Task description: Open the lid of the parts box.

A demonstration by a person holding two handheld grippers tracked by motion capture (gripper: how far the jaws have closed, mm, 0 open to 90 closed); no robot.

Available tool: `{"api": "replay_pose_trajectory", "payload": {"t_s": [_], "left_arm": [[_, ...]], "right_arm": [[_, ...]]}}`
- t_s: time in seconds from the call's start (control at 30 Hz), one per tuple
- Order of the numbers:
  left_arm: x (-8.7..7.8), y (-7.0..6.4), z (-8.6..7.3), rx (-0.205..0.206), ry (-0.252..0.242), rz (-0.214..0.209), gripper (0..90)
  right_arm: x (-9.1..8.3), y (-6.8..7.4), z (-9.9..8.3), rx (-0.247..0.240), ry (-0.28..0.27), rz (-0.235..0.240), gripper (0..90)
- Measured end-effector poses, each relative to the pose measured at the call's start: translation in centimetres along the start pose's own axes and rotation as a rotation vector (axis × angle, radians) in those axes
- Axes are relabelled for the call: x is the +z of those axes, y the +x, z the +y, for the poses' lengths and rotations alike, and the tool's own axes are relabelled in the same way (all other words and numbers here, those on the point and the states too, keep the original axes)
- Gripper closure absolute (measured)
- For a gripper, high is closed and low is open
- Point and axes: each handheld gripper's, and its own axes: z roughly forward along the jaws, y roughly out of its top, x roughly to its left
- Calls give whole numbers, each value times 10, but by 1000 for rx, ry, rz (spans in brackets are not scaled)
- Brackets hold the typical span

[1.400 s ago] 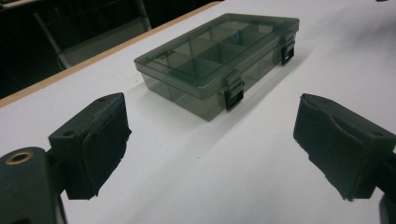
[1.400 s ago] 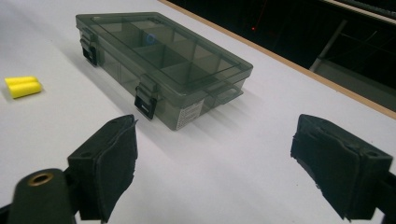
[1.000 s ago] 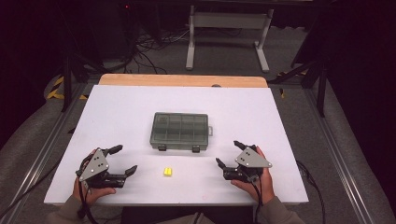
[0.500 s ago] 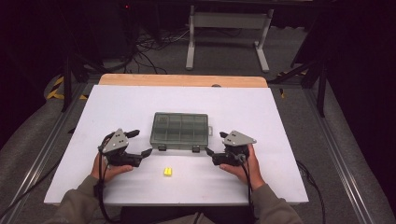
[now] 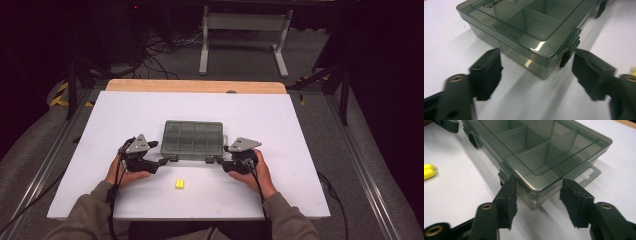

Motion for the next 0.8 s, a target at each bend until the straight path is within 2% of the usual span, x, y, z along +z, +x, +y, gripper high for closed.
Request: {"api": "replay_pose_trajectory", "payload": {"t_s": [0.13,0.27,0.53,0.8], "left_arm": [[4,-2,1,13,36,16,389],[4,-2,2,13,45,9,456],[4,-2,2,15,53,-8,492],[5,0,2,10,56,-17,496]], "right_arm": [[0,-1,-1,8,2,7,493],[2,-1,-2,9,12,9,493],[1,-1,-3,30,6,15,501],[1,0,-3,27,11,10,515]]}}
